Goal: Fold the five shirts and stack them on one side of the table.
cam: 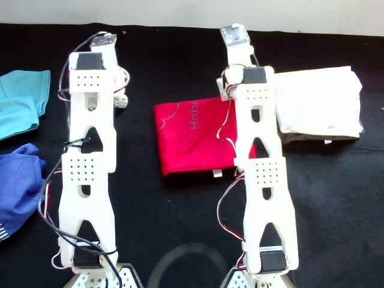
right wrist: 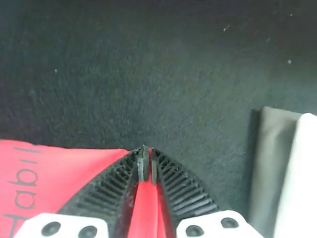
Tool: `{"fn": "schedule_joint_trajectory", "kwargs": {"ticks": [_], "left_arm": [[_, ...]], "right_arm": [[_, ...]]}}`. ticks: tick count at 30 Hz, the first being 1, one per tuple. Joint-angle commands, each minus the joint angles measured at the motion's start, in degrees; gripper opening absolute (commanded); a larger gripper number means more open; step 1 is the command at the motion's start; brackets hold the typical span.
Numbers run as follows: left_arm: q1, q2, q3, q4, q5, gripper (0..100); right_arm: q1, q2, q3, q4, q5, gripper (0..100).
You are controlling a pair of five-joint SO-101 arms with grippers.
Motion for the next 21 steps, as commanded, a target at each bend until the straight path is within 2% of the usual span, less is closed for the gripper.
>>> {"fn": "schedule_joint_trajectory", "kwargs": {"ticks": [1,4,7,11,15,17,20,21], "left_arm": [[-2.5,-4.4,-1.1,0.4,0.3,1],[-4.4,-5.8,-0.7,0.5,0.3,1],[-5.8,-8.8,-0.7,0.6,0.3,1],[-6.6,-14.5,1.0,0.7,0.3,1],[-6.2,-21.9,9.3,0.5,0.4,1],[-4.8,-25.0,14.2,0.4,0.4,1],[0.0,-26.1,20.3,-1.8,0.4,1],[1.8,-25.6,21.8,-3.8,0.4,1]], "right_arm": [[0.0,-1.3,-0.1,0.0,0.5,5.0],[0.4,-1.4,-0.1,0.7,0.4,18.4],[1.2,-1.7,-3.0,1.6,0.4,21.5],[2.4,-4.2,-10.2,8.0,-1.0,19.5],[2.1,-6.4,-11.8,16.6,-2.7,16.7],[1.9,-6.9,-11.8,19.1,-2.7,12.2],[2.7,-7.1,-12.2,19.4,-2.7,0.0],[2.9,-7.2,-12.2,19.4,-2.6,1.2]]}}
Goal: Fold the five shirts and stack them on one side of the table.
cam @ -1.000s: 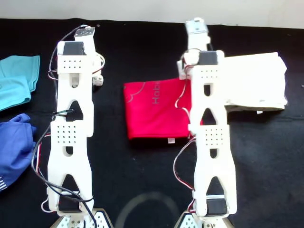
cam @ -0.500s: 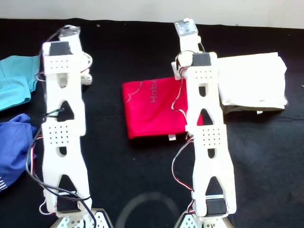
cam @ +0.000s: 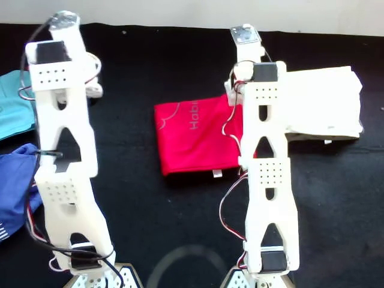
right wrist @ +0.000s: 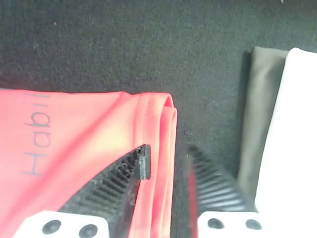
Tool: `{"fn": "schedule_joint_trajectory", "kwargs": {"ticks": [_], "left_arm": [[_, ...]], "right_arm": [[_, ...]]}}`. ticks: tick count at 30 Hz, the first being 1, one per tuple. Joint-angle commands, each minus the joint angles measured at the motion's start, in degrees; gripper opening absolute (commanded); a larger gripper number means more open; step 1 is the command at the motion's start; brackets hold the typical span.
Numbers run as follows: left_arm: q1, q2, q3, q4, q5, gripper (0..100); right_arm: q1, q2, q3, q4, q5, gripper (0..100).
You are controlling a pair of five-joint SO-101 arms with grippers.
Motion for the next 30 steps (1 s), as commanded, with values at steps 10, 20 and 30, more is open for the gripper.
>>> {"fn": "schedule_joint_trajectory", "kwargs": {"ticks": [10,20,30], "left_arm": [[17.1,4.0,7.0,-19.0,7.4,1],[19.4,7.5,7.0,-20.6,10.7,1],[24.7,7.7,7.3,-18.2,11.0,1]], "right_arm": [[-0.9,-21.4,8.6,1.4,-2.3,0.5],[-4.7,-52.4,66.7,-5.2,-4.3,0.5],[-3.6,-58.2,96.9,-26.6,-4.3,0.5]]}}
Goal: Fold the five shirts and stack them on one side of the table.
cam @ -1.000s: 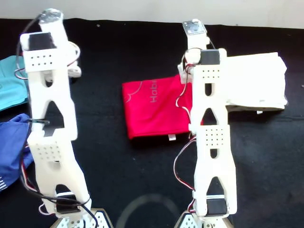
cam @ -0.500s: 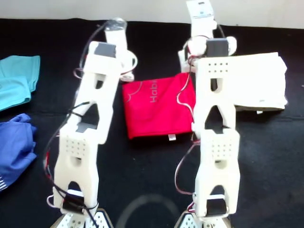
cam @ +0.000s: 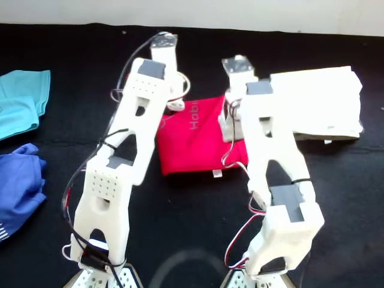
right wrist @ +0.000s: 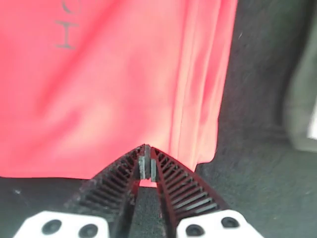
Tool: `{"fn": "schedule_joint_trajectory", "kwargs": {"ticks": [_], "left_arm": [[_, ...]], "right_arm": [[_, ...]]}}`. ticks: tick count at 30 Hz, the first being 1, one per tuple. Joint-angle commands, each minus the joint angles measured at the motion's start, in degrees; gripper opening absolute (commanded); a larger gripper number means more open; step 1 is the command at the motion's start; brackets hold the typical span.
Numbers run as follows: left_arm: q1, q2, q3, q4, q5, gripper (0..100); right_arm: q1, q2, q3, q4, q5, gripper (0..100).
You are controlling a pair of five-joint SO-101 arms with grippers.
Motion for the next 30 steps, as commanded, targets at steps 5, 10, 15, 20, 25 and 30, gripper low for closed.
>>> {"fn": "schedule_joint_trajectory", "kwargs": {"ticks": [5,10,15,20,25,30], "left_arm": [[2.1,2.5,-0.5,0.3,0.0,1],[-1.9,7.8,-0.7,-3.8,0.4,1],[-5.1,8.1,-0.7,-7.0,0.4,1],[-4.8,7.8,-0.7,-6.9,0.4,1],[-5.0,5.8,-0.7,-6.9,0.5,1],[-4.8,3.6,-0.7,-8.3,0.4,1]], "right_arm": [[0.9,-3.8,9.5,-8.0,-0.6,0.5],[4.4,-3.7,11.3,-10.2,-0.4,0.5],[8.5,-3.7,11.3,-10.2,-0.2,0.5],[8.0,-4.1,10.8,-9.6,-0.2,0.5],[7.7,-4.2,5.9,-7.8,-0.2,0.5],[7.5,-1.6,-8.3,-10.4,-0.6,0.6]]}}
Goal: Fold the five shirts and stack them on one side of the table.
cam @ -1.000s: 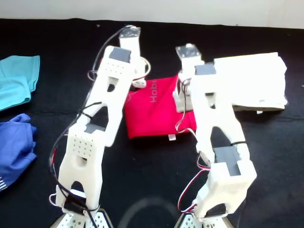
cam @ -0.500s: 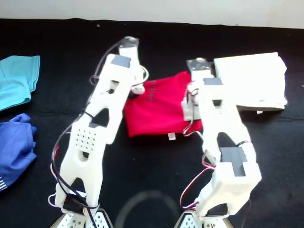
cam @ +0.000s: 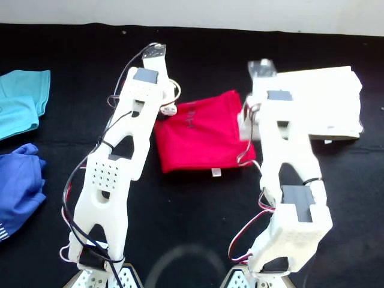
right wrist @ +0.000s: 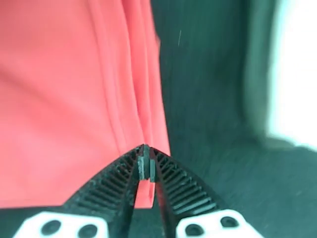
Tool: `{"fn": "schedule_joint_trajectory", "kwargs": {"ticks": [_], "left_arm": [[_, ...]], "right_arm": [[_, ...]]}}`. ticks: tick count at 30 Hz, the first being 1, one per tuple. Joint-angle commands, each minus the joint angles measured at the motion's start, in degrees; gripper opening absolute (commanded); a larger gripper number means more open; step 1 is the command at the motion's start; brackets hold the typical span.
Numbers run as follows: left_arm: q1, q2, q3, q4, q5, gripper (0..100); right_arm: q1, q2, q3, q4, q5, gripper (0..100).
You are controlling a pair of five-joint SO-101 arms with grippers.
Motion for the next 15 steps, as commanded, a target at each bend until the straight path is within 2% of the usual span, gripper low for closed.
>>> {"fn": "schedule_joint_trajectory", "kwargs": {"ticks": [1,8,15], "left_arm": [[-0.6,-5.1,-0.7,-1.8,0.2,1],[-0.6,-5.1,-0.3,-1.8,0.2,1],[-0.8,-4.2,-0.5,-1.8,0.1,1]], "right_arm": [[-1.1,0.4,-12.0,-1.8,-0.6,0.6],[-5.9,18.8,-30.6,2.2,-0.6,0.6],[-4.8,34.9,-47.4,4.4,-0.4,0.6]]}}
